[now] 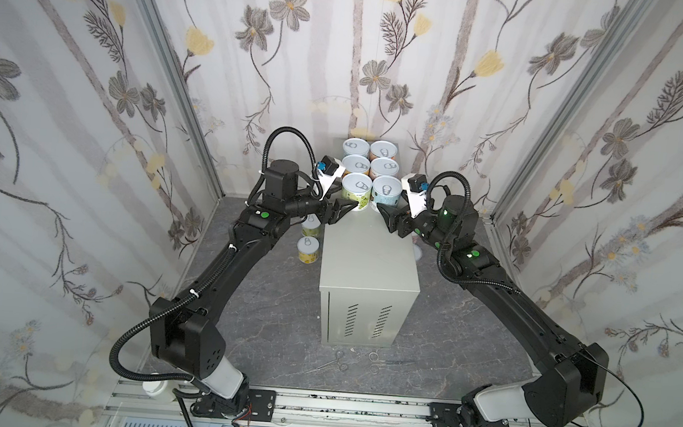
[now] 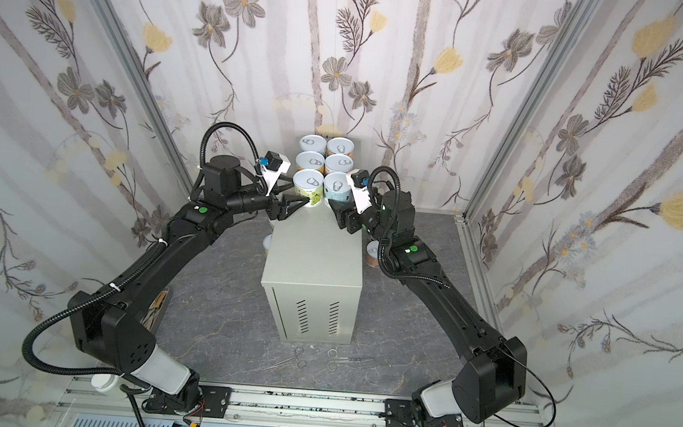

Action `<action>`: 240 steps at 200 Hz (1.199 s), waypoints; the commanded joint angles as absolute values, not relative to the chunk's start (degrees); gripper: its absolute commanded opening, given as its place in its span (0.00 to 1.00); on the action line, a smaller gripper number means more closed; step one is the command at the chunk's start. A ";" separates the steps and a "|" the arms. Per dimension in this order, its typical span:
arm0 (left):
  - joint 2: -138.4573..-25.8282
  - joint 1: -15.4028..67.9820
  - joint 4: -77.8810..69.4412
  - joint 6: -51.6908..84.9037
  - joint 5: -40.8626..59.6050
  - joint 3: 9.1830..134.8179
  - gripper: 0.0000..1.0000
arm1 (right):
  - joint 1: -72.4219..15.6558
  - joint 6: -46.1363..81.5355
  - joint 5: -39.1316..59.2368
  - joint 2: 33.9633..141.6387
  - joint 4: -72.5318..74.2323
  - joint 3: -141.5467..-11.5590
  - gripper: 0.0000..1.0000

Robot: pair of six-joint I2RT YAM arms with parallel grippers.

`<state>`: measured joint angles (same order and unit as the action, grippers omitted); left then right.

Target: Place and organize the canned foods onto the counter

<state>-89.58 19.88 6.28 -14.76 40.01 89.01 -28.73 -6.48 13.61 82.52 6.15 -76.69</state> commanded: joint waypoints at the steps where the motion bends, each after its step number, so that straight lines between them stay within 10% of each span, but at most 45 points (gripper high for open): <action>1: -89.49 19.78 6.39 -14.76 39.04 89.47 0.69 | -28.72 -7.70 14.80 82.79 5.98 -76.53 0.76; 162: -87.85 19.82 6.83 -14.77 38.75 88.35 0.78 | -28.66 -7.73 14.30 83.06 5.10 -77.06 0.75; 240: -85.31 19.76 5.67 -14.50 37.63 87.54 0.90 | -27.92 -7.29 15.71 77.99 5.01 -75.66 1.00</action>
